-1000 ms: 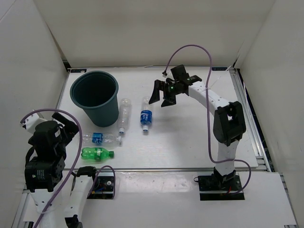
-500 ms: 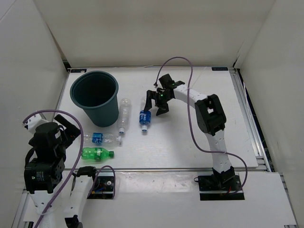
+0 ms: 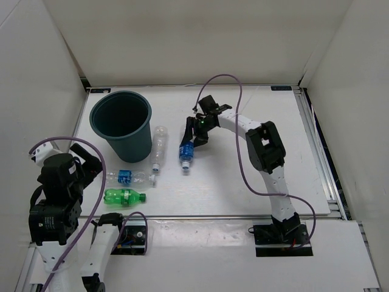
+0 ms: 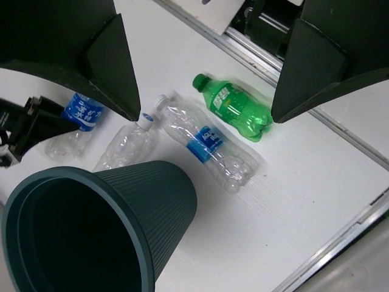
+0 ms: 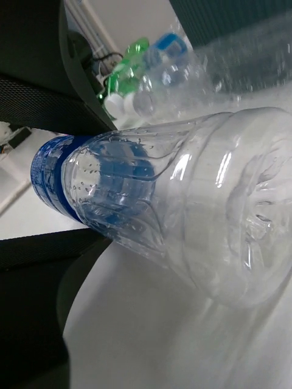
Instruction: Put the plastic bottles in the bin
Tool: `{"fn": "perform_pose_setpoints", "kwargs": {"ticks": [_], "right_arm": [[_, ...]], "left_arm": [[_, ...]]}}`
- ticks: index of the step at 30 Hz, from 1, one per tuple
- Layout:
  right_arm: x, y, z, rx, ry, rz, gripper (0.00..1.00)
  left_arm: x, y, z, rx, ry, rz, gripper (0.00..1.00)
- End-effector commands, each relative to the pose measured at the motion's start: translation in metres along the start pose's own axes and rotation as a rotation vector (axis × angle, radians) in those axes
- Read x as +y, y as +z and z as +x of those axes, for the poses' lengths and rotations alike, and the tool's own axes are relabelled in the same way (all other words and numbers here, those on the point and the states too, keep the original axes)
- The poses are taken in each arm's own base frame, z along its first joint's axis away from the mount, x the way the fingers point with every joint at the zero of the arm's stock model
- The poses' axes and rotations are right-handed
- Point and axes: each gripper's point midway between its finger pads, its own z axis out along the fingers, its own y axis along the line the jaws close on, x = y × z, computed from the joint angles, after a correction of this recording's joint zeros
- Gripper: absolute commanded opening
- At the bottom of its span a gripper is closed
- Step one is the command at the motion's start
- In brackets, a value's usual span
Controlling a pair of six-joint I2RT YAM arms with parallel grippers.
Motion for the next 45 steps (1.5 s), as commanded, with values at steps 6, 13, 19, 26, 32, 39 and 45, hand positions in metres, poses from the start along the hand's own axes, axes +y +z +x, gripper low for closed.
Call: {"fn": "perform_pose_setpoints", "kwargs": {"ticks": [6, 13, 19, 26, 32, 39, 45], "right_arm": [[0.172, -0.181, -0.049, -0.384, -0.167, -0.272, 0.35], [0.306, -0.242, -0.084, -0.693, -0.476, -0.515, 0.34], [0.340, -0.187, -0.083, -0.828, -0.648, -0.437, 0.41], [0.369, -0.155, -0.084, -1.021, -0.826, -0.322, 0.61], [0.375, -0.181, -0.076, -1.060, -0.809, -0.291, 1.00], [0.387, -0.277, -0.009, -1.117, -0.836, -0.175, 1.00], [0.373, -0.322, 0.053, -1.020, -0.817, -0.179, 1.00]], "left_arm": [[-0.003, 0.003, 0.039, 0.144, -0.247, -0.029, 1.00], [-0.010, 0.008, 0.072, 0.265, -0.271, 0.006, 1.00], [-0.012, 0.007, 0.063, 0.262, -0.163, 0.024, 1.00], [-0.016, 0.019, 0.077, 0.362, -0.054, 0.019, 1.00], [-0.017, 0.022, 0.087, 0.402, -0.112, 0.002, 1.00], [0.001, 0.034, 0.134, 0.452, -0.416, -0.143, 1.00], [0.011, 0.068, 0.180, 0.464, -0.678, -0.257, 1.00]]}}
